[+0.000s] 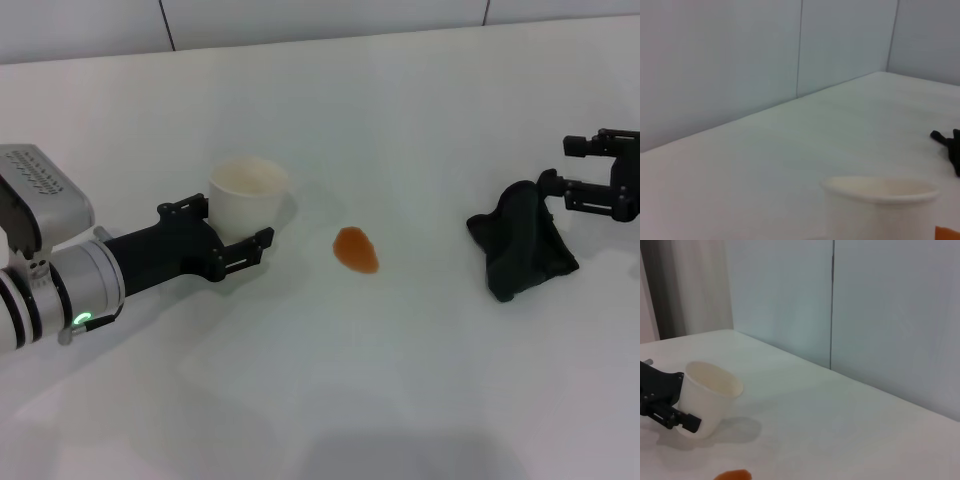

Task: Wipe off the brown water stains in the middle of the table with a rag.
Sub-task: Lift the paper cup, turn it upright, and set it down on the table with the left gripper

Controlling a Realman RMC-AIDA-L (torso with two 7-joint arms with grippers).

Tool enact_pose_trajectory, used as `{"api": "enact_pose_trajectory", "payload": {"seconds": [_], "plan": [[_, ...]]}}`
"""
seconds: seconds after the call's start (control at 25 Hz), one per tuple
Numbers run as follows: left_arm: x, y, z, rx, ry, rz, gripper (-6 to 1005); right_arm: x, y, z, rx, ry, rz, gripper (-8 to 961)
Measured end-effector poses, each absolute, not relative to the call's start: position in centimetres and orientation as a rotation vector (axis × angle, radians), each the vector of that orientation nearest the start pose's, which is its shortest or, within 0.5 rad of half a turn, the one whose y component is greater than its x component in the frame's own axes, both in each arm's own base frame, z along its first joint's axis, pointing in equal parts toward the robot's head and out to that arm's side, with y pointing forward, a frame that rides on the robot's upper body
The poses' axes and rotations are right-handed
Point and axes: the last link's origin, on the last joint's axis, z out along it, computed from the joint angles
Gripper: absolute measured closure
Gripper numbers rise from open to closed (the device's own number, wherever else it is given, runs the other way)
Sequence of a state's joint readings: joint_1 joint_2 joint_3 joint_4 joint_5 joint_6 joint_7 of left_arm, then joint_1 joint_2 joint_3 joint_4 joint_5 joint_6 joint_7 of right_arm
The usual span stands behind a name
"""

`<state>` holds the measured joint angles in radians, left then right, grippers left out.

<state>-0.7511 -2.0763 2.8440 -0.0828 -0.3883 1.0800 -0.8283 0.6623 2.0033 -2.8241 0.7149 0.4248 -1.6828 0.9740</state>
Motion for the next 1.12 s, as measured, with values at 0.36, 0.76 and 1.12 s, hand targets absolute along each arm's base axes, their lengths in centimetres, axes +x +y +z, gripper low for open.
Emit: {"api": "enact_pose_trajectory", "payload": {"seconds": [0.36, 0.76, 1.12], "plan": [[-27.24, 35.27, -8.72, -2.566, -0.546, -0.5, 257, 33.5, 32.19, 7.79, -2.43, 0.475, 0.469, 341], [-27.74, 35.14, -8.66, -2.572, -0.555, -0.468, 255, 33.46, 32.18, 7.75, -2.432, 0.474, 0.472, 341], [-27.7, 35.32, -8.51, -2.566, -0.567, -0.472, 159, 33.4, 32.17, 7.76, -2.432, 0.472, 0.477, 341]]}}
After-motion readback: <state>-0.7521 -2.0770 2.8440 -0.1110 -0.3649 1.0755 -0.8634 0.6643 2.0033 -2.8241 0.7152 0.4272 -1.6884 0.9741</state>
